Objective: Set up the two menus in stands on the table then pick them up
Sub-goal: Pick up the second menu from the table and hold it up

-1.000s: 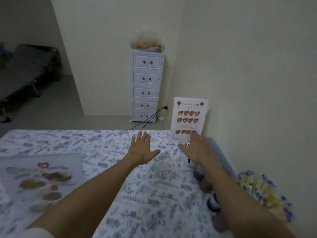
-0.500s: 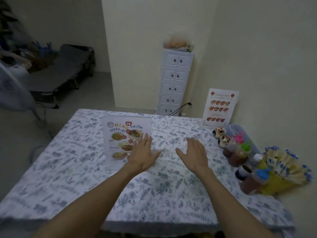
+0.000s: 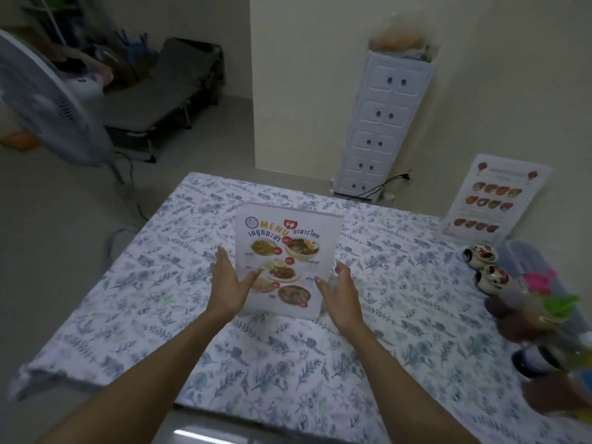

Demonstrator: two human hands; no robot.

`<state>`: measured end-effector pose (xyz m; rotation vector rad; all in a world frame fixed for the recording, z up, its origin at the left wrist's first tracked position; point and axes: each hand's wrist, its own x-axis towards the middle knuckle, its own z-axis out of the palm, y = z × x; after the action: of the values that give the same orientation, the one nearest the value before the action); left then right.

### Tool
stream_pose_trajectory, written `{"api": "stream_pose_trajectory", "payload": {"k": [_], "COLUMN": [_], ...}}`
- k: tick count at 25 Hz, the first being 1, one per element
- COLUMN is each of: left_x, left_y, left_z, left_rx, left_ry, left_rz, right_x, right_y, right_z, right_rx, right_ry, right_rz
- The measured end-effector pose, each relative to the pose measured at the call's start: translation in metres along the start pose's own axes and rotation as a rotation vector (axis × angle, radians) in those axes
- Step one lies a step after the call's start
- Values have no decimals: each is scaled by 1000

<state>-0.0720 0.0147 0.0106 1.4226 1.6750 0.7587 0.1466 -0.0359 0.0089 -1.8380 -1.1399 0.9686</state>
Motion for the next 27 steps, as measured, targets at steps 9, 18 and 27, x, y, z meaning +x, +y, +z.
{"api": "stream_pose_trajectory", "payload": {"k": [9,18,27], "left_x": [47,176,358], "left_y": [-20,8,9], "left_z": [0,-101,-186], "left_rx": [-389,-472,-516], "left_ry": [131,197,168], "left_rz": [-118,-23,-40], "right_x": [58,150,277], "right_y": [-3,-119,-208], "right_z": [28,99,214], "right_rx": [-51,-56,-41], "right_ry": [-19,44,98], "right_rz": [-1,-142,-103]}}
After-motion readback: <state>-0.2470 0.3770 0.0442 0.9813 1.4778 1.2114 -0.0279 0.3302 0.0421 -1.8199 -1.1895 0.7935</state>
